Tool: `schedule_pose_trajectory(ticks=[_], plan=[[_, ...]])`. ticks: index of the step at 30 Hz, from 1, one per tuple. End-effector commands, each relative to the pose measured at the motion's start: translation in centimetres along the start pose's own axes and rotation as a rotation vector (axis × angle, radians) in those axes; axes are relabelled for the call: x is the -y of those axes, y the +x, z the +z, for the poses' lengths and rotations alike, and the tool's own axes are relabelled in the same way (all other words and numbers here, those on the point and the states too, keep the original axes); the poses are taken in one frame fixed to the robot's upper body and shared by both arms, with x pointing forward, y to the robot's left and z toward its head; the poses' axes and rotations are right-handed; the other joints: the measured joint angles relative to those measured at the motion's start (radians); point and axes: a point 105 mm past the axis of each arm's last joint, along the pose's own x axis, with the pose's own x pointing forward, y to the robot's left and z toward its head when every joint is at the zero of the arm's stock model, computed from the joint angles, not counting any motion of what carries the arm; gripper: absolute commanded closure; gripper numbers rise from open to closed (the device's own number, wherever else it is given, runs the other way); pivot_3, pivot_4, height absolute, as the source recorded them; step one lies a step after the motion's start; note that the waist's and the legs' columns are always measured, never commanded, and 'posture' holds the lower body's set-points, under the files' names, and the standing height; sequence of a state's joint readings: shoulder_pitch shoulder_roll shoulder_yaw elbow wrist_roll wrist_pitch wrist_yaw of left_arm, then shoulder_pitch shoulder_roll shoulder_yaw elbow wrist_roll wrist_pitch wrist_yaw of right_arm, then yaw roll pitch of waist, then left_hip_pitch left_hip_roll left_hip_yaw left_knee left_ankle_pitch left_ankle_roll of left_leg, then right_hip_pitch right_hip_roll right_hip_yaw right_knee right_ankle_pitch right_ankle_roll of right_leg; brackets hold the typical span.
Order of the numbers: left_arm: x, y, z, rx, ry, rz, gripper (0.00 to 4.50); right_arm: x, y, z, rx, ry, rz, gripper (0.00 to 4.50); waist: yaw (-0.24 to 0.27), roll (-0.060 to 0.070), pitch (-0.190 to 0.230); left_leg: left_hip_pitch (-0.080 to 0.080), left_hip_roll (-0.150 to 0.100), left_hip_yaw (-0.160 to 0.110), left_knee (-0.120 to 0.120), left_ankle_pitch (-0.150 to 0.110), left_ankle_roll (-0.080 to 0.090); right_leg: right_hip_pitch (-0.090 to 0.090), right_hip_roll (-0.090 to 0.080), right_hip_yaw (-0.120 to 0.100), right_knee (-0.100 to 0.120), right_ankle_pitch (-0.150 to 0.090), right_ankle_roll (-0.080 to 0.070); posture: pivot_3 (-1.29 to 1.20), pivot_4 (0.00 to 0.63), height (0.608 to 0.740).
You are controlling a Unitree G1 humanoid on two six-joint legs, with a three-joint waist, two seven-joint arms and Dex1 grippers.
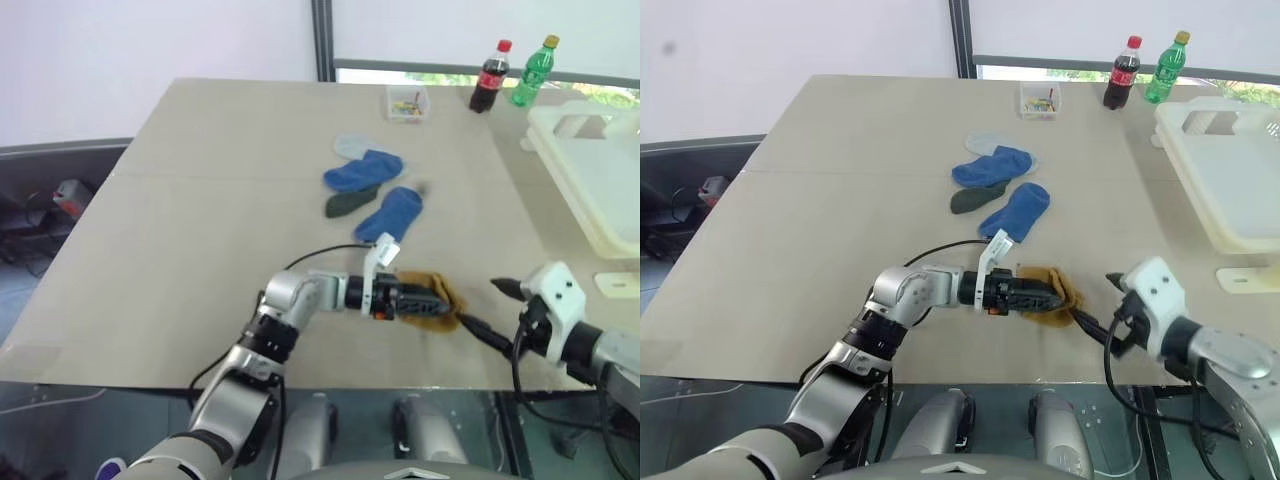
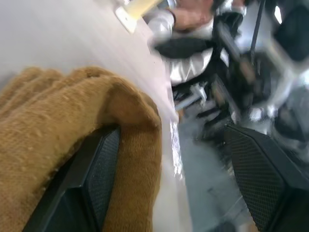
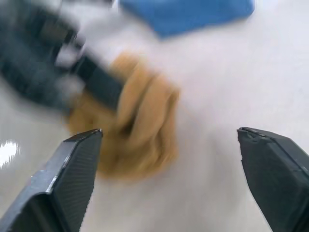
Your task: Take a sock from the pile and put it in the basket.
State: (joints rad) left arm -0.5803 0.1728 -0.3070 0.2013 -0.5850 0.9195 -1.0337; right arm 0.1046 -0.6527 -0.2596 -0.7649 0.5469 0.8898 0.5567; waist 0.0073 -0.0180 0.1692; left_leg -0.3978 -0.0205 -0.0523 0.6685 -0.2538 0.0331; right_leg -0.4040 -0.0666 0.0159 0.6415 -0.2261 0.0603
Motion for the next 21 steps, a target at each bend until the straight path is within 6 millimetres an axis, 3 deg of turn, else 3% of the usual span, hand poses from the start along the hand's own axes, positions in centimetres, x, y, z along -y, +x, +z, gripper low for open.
schedule_pose_trajectory(ticks=[1, 5, 10, 17, 21], plan=[[0.4, -0.5, 0.1, -0.009, 0.086, 0.001, 0.82, 0.1, 1.6, 1.0, 0.014, 0.070, 0.017, 0.04, 0.004, 0.000, 0.000, 0.000, 0.000, 0.000, 0.000, 0.000, 0.000, 0.000, 0.000, 0.000, 0.000, 0.000, 0.000, 0.00, 0.150, 0.740], [0.5, -0.8, 0.7, 0.013, 0.148, 0.017, 0.82, 0.0, 3.4, 1.1, -0.011, 0.136, 0.058, 0.04, 0.008, 0.001, 0.000, -0.003, -0.001, -0.001, 0.000, 0.000, 0.000, -0.002, 0.000, 0.000, 0.000, 0.000, 0.000, 0.00, 0.150, 0.740], [1.1, -1.6, 1.1, 0.038, 0.228, 0.023, 0.82, 0.1, 4.6, -1.9, -0.138, 0.186, 0.056, 0.04, 0.005, 0.001, 0.001, -0.005, -0.003, 0.000, -0.001, 0.000, 0.000, -0.004, -0.002, 0.000, 0.000, 0.002, 0.004, 0.00, 0.150, 0.740], [1.7, -6.2, -0.5, -0.071, 0.409, 0.115, 0.82, -1.3, 4.3, -3.5, -0.234, 0.149, 0.136, 0.04, 0.002, 0.002, 0.001, -0.007, -0.002, 0.000, -0.001, 0.000, 0.000, -0.007, -0.001, 0.000, 0.001, 0.002, 0.004, 0.00, 0.150, 0.740], [1.8, -7.6, -1.1, -0.111, 0.514, 0.159, 0.82, -2.0, 4.5, -4.7, -0.296, 0.086, 0.179, 0.04, 0.007, 0.002, 0.001, -0.006, -0.002, 0.001, -0.001, 0.000, 0.001, -0.006, -0.001, 0.000, 0.000, 0.000, 0.000, 0.00, 0.150, 0.740]])
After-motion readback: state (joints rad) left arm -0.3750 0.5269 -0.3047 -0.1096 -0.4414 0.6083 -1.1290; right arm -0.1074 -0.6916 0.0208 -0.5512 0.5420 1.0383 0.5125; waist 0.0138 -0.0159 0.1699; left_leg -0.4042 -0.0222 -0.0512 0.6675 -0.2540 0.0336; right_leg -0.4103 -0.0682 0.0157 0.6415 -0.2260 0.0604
